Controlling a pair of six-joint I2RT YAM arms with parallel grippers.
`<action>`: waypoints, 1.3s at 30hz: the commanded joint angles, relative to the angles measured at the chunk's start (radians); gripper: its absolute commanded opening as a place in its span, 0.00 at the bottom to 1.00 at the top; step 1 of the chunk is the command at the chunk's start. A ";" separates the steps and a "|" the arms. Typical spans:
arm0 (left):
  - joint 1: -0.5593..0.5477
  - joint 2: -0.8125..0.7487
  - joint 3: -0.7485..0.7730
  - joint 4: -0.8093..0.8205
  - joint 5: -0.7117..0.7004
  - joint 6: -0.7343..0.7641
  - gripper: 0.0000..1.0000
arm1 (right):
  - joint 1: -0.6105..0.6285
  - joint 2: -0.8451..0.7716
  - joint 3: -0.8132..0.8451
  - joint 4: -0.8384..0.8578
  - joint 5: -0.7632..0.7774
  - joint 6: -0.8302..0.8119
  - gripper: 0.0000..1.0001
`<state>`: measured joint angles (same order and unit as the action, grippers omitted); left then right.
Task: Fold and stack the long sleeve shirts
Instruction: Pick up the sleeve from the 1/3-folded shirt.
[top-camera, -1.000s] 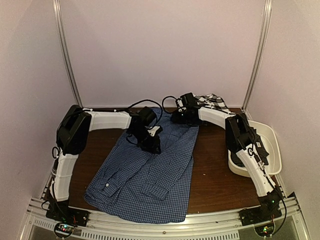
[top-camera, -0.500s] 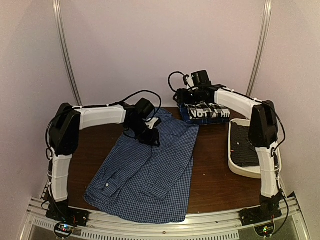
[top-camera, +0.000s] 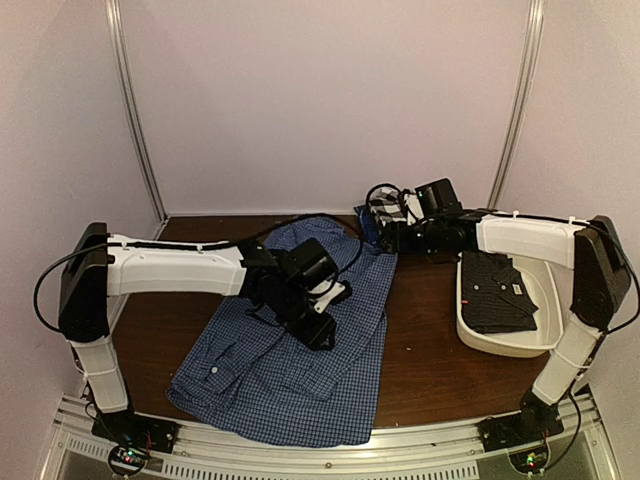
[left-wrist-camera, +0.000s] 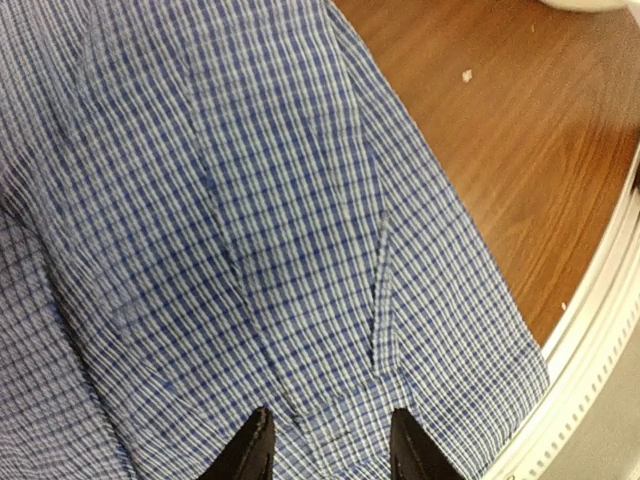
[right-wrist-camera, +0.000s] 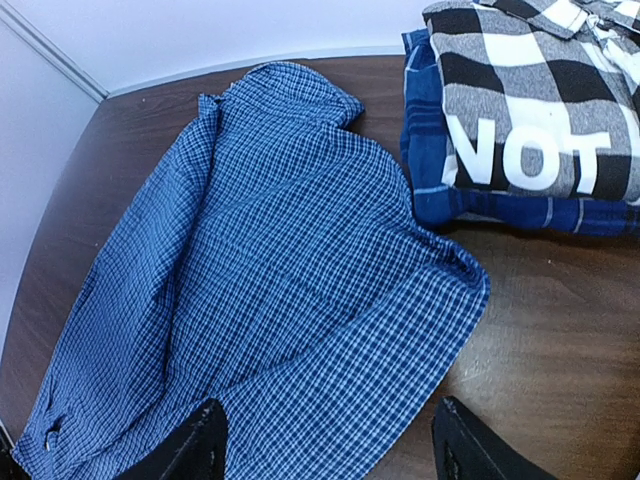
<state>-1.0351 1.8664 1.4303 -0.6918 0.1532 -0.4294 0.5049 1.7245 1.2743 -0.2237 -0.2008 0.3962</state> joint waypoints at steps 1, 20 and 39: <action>-0.086 -0.034 -0.060 -0.021 -0.081 -0.097 0.41 | 0.041 -0.114 -0.104 0.067 0.044 0.032 0.71; -0.289 0.117 -0.006 -0.093 -0.267 -0.211 0.44 | 0.150 -0.316 -0.381 0.152 0.114 0.117 0.72; -0.300 0.178 0.056 -0.154 -0.344 -0.204 0.15 | 0.150 -0.298 -0.432 0.201 0.130 0.126 0.72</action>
<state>-1.3308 2.0281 1.4521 -0.8360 -0.1658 -0.6388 0.6502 1.4269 0.8478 -0.0486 -0.1009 0.5201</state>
